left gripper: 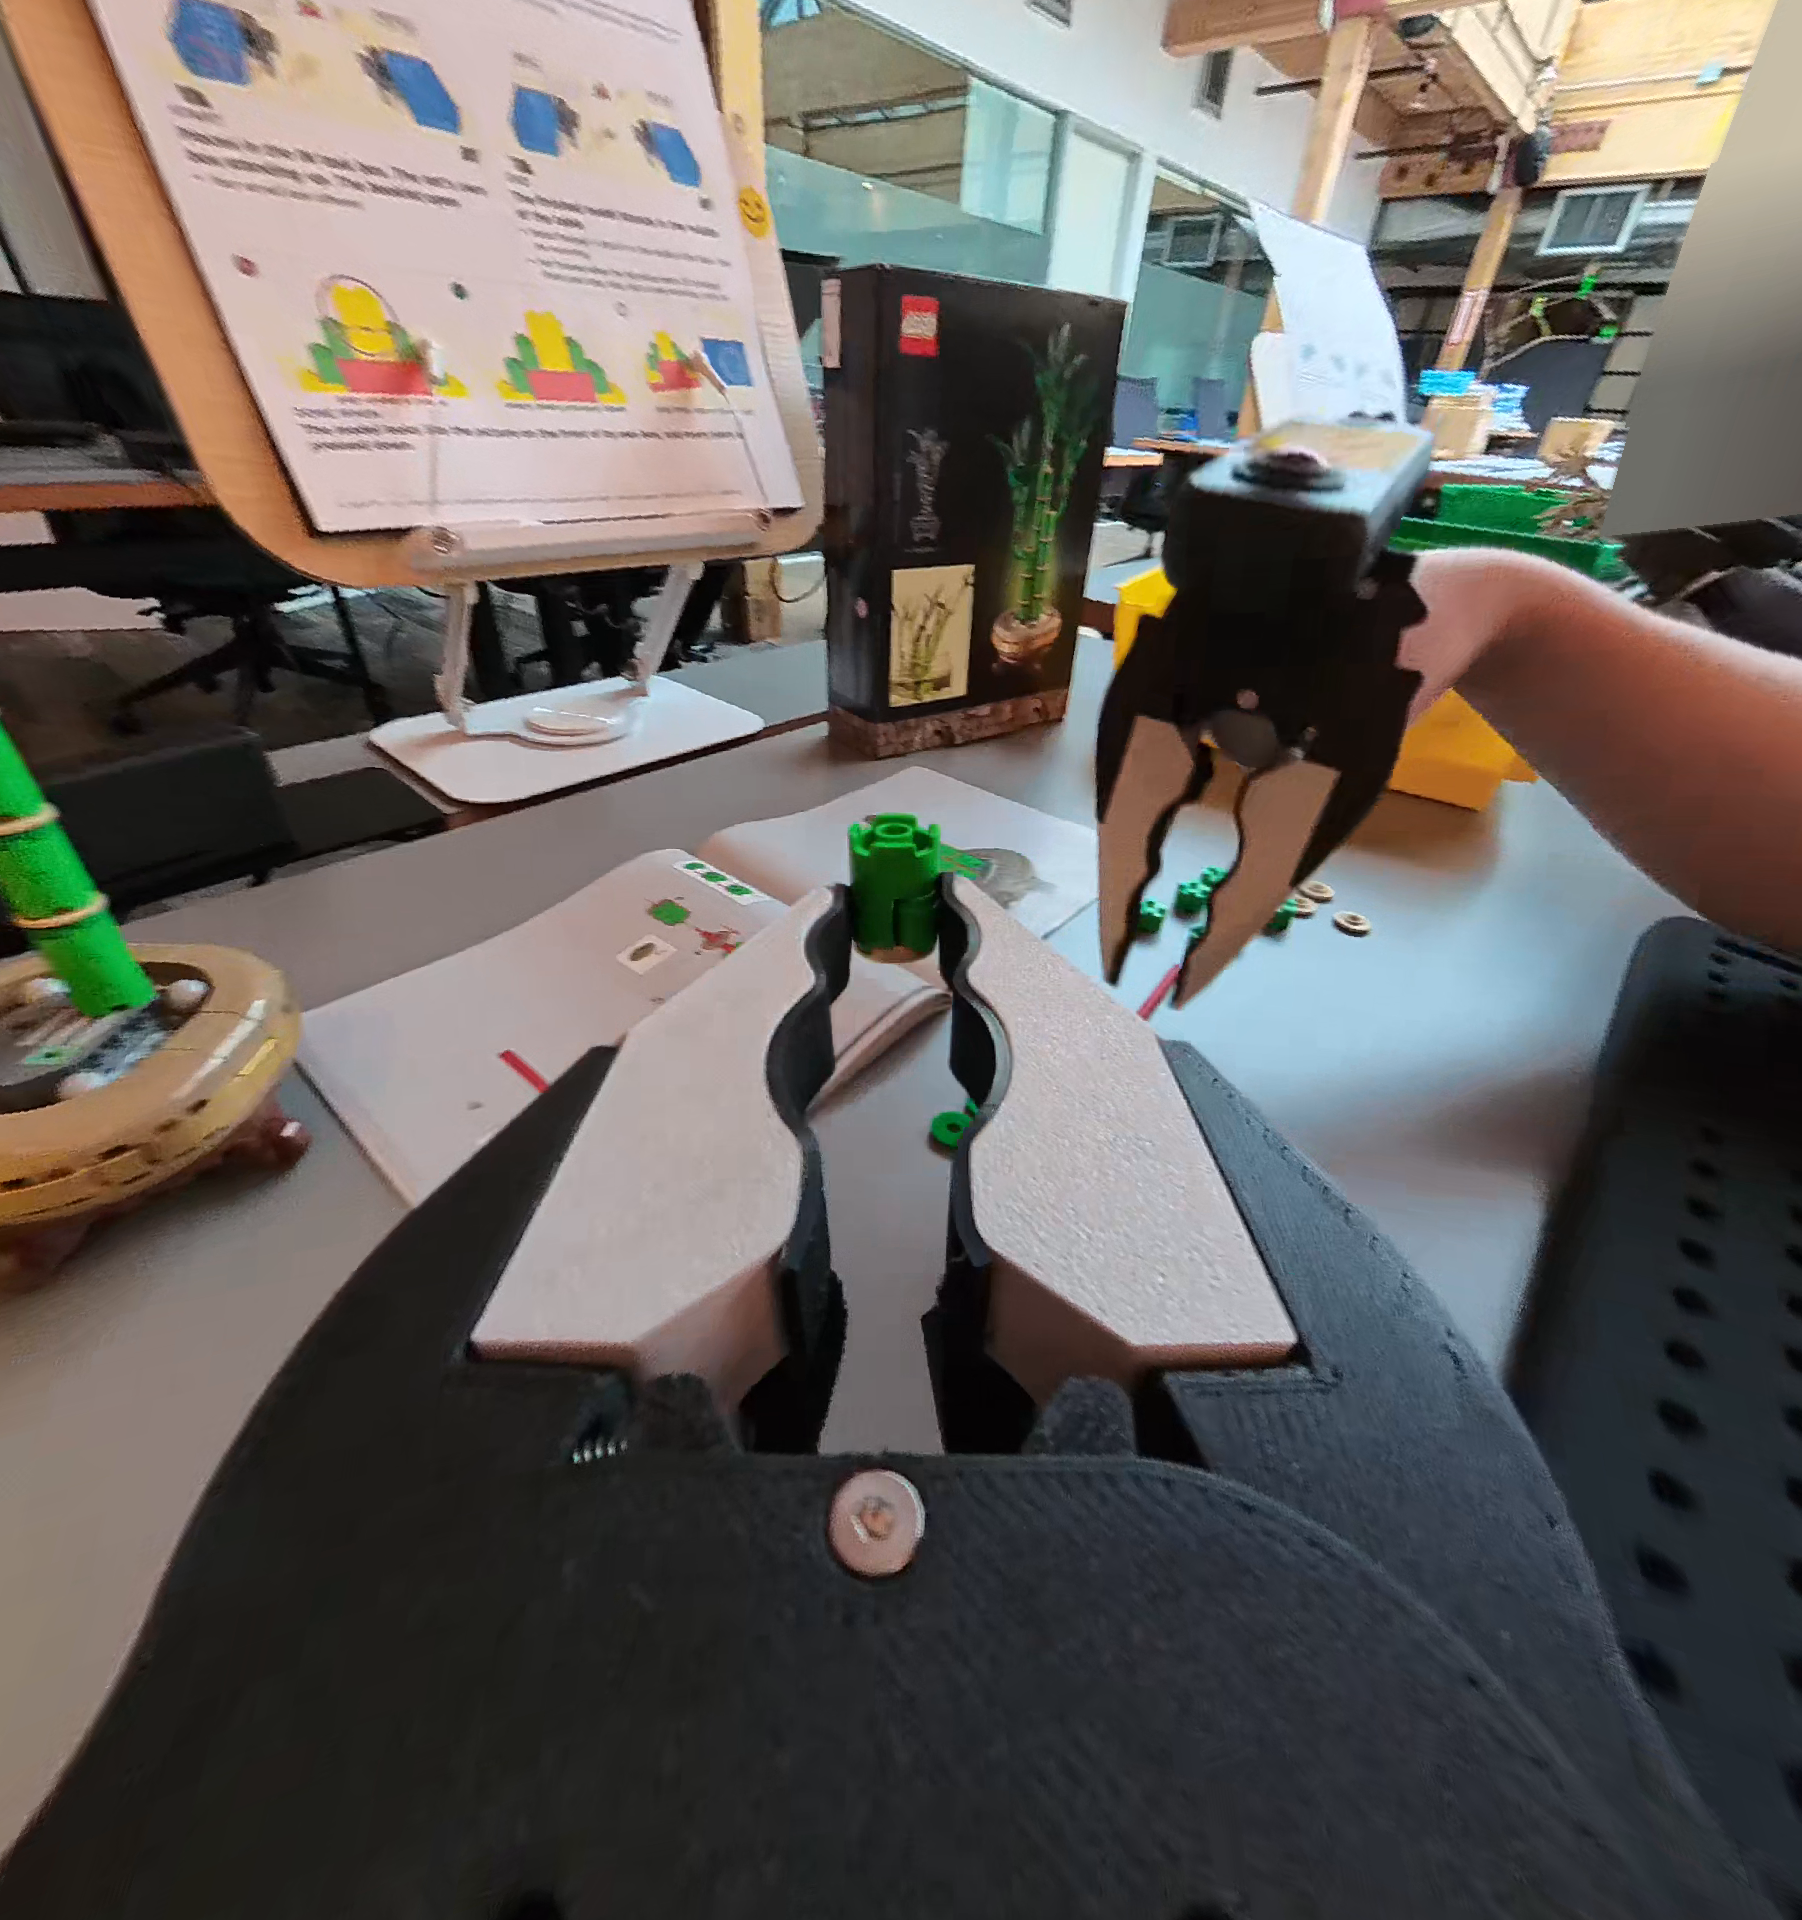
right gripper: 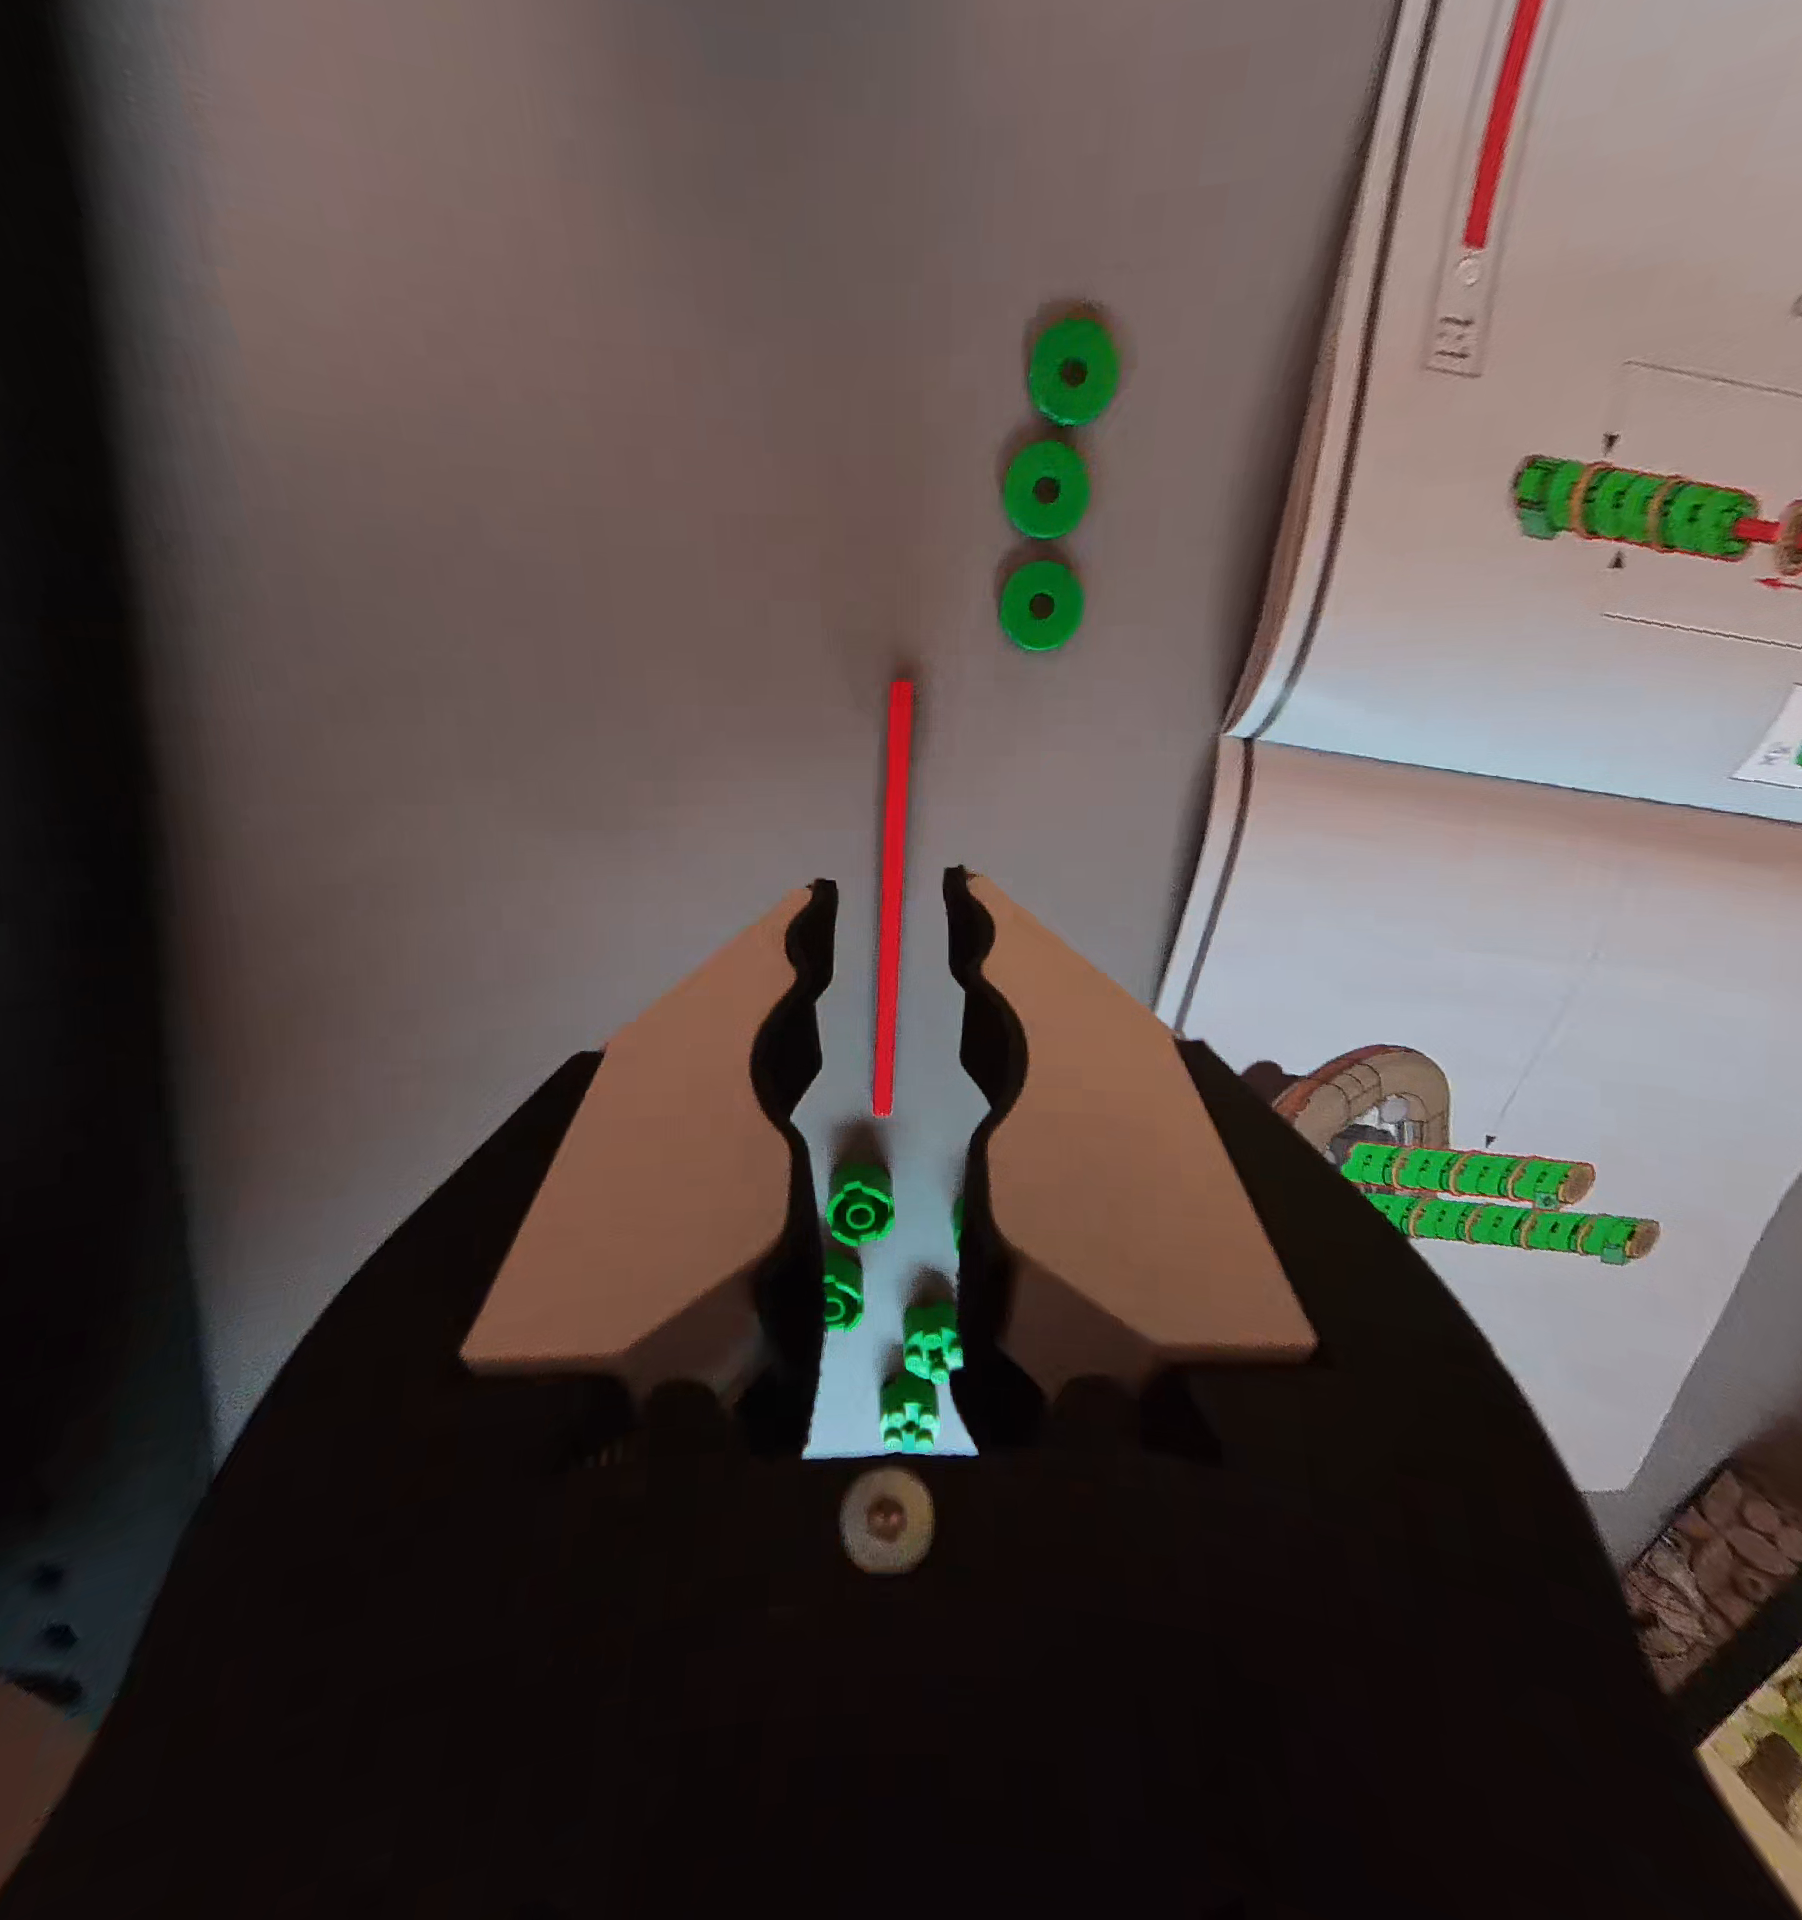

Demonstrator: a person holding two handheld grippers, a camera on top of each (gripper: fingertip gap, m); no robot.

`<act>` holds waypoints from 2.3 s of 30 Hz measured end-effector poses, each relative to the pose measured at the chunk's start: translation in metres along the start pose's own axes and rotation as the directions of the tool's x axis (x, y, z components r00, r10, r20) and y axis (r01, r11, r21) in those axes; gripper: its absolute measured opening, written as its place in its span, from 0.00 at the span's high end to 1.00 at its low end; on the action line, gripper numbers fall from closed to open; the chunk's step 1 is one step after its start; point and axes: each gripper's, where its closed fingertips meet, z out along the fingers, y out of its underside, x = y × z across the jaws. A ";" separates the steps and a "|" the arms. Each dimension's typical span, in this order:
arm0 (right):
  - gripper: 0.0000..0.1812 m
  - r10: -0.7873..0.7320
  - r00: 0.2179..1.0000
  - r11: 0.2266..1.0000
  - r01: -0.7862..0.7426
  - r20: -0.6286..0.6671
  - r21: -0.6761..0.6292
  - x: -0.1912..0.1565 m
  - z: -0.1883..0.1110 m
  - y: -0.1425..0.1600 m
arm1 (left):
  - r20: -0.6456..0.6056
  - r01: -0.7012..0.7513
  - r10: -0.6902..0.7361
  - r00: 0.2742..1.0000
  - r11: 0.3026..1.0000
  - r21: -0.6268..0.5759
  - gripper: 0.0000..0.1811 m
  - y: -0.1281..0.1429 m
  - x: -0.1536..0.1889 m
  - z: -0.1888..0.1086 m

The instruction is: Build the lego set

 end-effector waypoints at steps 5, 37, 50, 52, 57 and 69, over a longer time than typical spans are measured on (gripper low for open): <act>0.89 0.015 1.000 1.000 -0.014 0.018 -0.014 0.000 0.010 0.002 | 0.058 0.013 -0.013 0.998 1.000 0.010 0.92 0.000 -0.016 -0.010; 0.99 0.081 0.915 -0.234 -0.368 0.395 0.900 0.091 -0.215 -0.111 | -0.292 -0.118 0.066 0.954 0.979 -0.165 0.92 0.004 0.018 0.110; 0.99 0.077 0.915 -0.224 -0.371 0.395 0.901 0.093 -0.196 -0.104 | -0.380 0.060 -0.066 0.923 0.998 -0.027 0.92 -0.023 0.017 0.099; 0.99 0.037 0.922 -0.243 -0.365 0.385 0.899 0.087 -0.206 -0.106 | -0.338 -0.028 0.038 0.940 0.999 0.033 0.92 -0.031 0.017 0.096; 0.99 -0.057 0.961 -0.247 -0.277 0.271 0.929 0.053 -0.247 -0.111 | -0.211 -0.367 0.400 0.892 0.913 0.181 0.92 -0.059 0.040 0.082; 0.99 -0.288 0.954 -0.101 -0.117 0.084 0.988 -0.016 -0.254 -0.134 | -0.219 -0.509 0.594 0.774 0.790 0.342 0.92 -0.080 0.084 0.058</act>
